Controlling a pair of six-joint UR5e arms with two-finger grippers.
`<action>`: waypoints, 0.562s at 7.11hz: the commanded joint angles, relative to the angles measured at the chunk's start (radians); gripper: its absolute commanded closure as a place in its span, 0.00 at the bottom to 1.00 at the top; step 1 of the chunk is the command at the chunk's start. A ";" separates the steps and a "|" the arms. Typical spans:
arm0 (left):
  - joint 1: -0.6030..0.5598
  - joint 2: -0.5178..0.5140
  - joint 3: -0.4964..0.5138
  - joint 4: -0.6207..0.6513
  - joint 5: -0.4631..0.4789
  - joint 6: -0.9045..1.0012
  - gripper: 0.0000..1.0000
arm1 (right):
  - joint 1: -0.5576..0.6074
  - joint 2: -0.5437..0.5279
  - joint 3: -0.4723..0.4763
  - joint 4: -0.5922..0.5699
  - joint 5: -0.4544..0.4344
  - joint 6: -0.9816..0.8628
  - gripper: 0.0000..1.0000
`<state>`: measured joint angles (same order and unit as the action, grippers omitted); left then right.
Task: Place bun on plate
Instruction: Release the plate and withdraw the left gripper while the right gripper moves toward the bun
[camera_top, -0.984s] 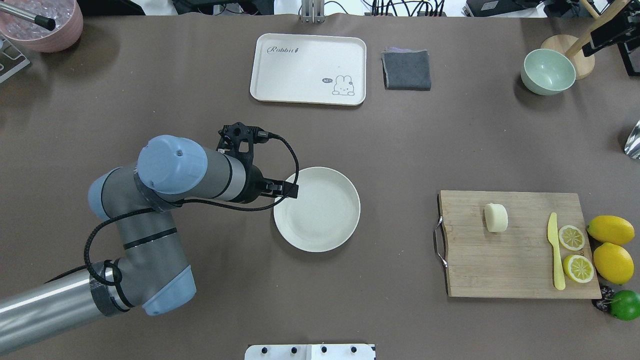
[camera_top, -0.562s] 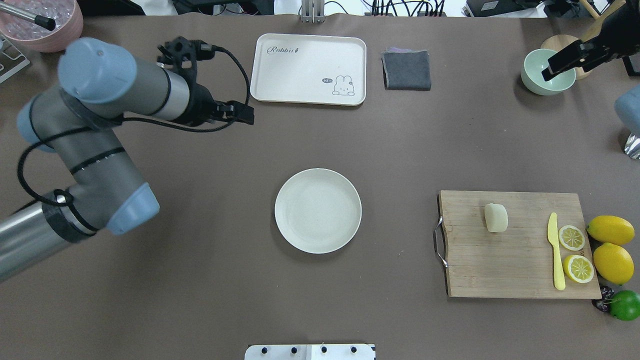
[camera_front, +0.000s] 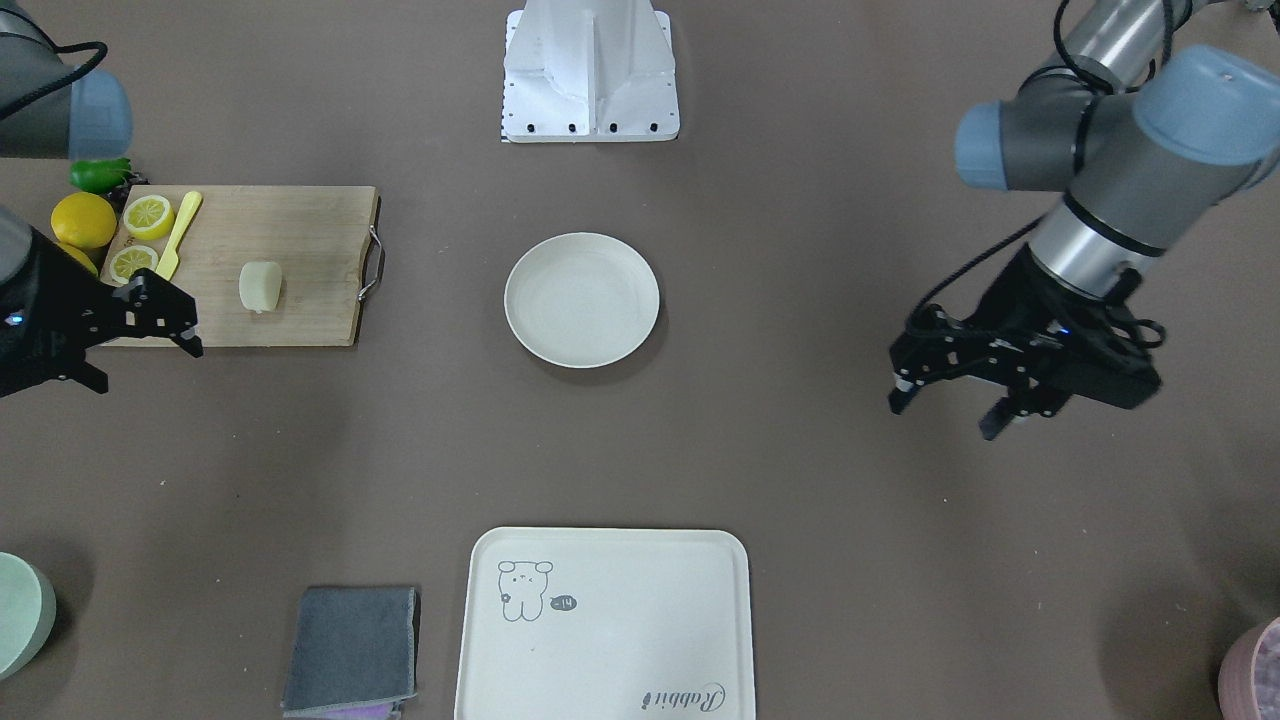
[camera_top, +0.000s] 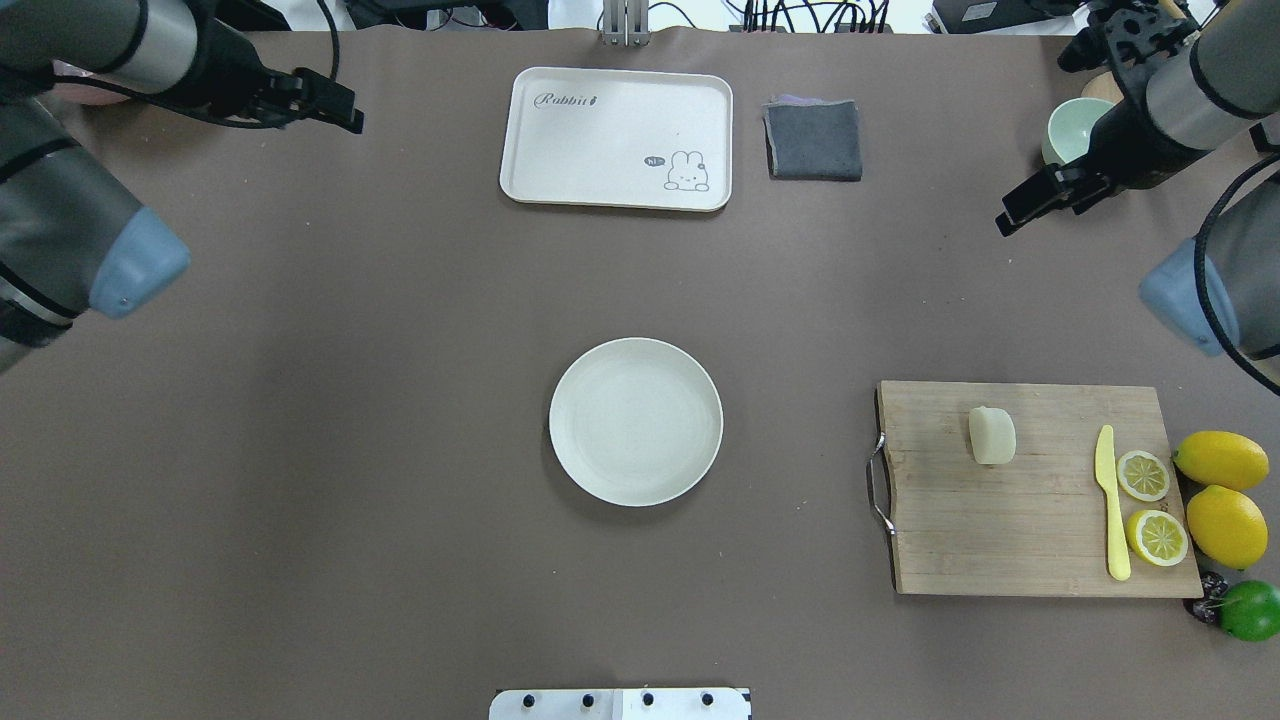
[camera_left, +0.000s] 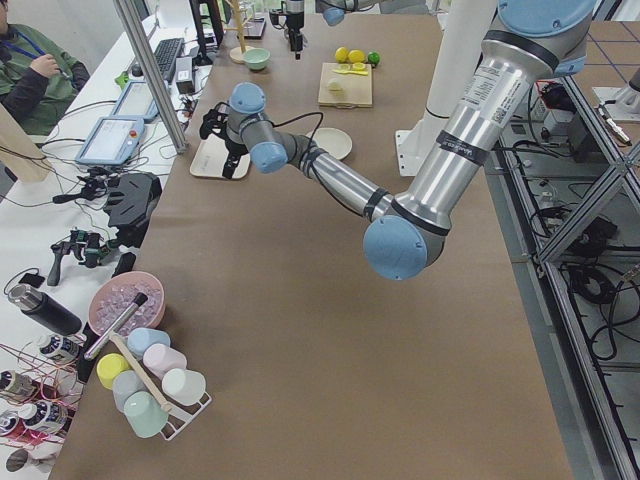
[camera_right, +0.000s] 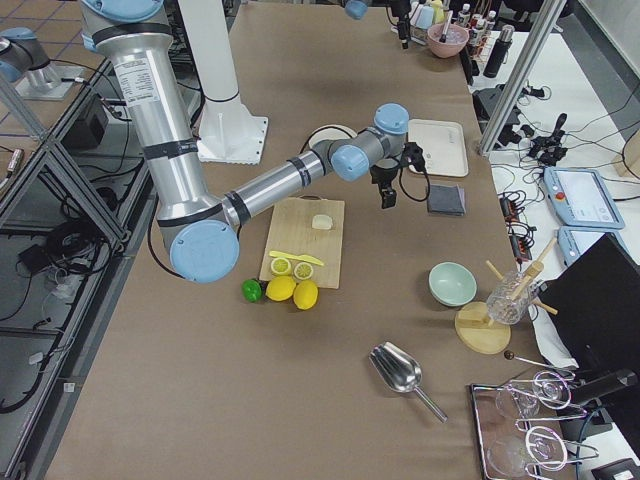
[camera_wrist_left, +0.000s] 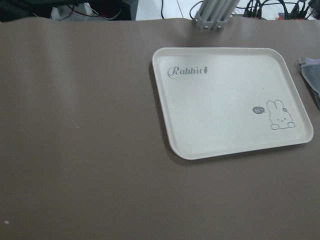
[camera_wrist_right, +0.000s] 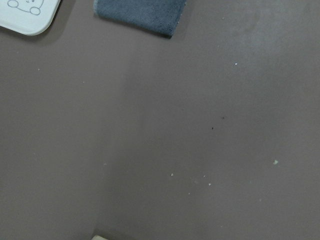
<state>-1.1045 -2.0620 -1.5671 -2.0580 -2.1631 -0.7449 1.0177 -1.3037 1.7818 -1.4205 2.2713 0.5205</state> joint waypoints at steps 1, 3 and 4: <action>-0.060 0.000 0.041 0.001 -0.001 0.073 0.02 | -0.077 -0.089 0.016 0.023 -0.027 0.073 0.00; -0.074 0.000 0.044 0.002 0.003 0.107 0.02 | -0.096 -0.198 0.047 0.104 -0.030 0.111 0.00; -0.074 0.000 0.044 0.001 0.005 0.107 0.02 | -0.134 -0.207 0.047 0.126 -0.041 0.187 0.00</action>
<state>-1.1737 -2.0617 -1.5246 -2.0557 -2.1603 -0.6453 0.9188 -1.4787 1.8237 -1.3325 2.2396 0.6372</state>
